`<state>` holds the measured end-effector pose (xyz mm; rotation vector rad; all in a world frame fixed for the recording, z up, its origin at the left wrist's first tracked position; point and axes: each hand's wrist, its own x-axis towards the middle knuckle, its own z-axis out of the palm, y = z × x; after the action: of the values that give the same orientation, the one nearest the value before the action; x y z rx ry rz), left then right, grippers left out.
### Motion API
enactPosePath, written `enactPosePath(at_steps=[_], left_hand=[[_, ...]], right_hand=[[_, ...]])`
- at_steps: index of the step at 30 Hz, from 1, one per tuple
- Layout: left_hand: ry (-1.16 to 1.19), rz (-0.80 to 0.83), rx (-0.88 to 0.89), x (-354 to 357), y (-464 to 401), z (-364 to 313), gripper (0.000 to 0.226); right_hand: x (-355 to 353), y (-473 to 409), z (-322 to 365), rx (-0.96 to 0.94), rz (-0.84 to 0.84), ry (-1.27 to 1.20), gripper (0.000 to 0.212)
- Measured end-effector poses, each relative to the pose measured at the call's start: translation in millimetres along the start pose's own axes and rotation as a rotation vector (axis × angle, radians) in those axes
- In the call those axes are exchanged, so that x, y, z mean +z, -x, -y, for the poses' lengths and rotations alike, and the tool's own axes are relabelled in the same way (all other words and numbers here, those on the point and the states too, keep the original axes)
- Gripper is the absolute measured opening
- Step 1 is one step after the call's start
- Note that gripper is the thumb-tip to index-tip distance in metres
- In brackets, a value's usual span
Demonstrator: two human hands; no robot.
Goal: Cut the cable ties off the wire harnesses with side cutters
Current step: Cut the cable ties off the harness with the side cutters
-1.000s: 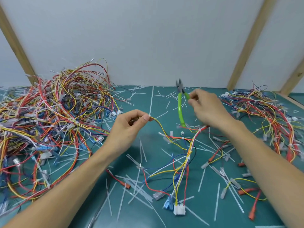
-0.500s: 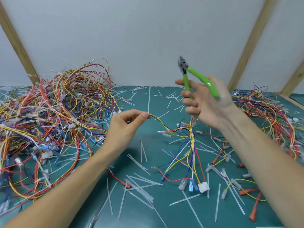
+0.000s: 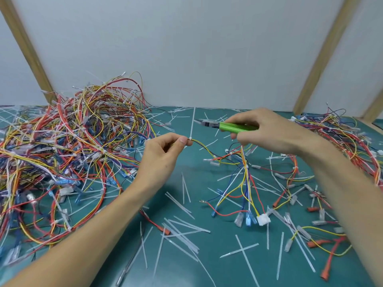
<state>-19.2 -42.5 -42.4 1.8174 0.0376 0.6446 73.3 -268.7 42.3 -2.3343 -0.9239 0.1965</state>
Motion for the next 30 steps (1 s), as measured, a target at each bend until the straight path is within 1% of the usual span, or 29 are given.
enactPosePath(at_steps=[2, 4, 8, 12, 17, 30], left_hand=[[-0.002, -0.002, -0.004, 0.0, -0.2, -0.1, 0.022], [0.002, -0.005, -0.012, 0.1, -0.2, -0.5, 0.021], [0.013, -0.011, -0.025, -0.5, 0.3, -0.1, 0.019], [0.011, -0.009, -0.022, -0.7, -0.7, 1.3, 0.018], [0.023, 0.009, -0.005, 0.0, -1.0, 2.2, 0.016], [0.056, 0.062, -0.004, -0.3, 0.0, -0.7, 0.017]], right_hand=[[1.4, 0.4, -1.0, -0.021, -0.057, 0.148, 0.025], [4.4, -0.6, -2.7, -0.042, -0.066, 0.188, 0.02], [5.0, -1.5, -5.2, -0.068, -0.138, 0.199, 0.03], [6.0, -3.5, -3.5, -0.124, -0.161, 0.21, 0.029], [9.5, -4.8, -3.0, -0.15, -0.154, 0.216, 0.028], [7.5, -5.9, -6.8, -0.13, -0.168, 0.242, 0.027]])
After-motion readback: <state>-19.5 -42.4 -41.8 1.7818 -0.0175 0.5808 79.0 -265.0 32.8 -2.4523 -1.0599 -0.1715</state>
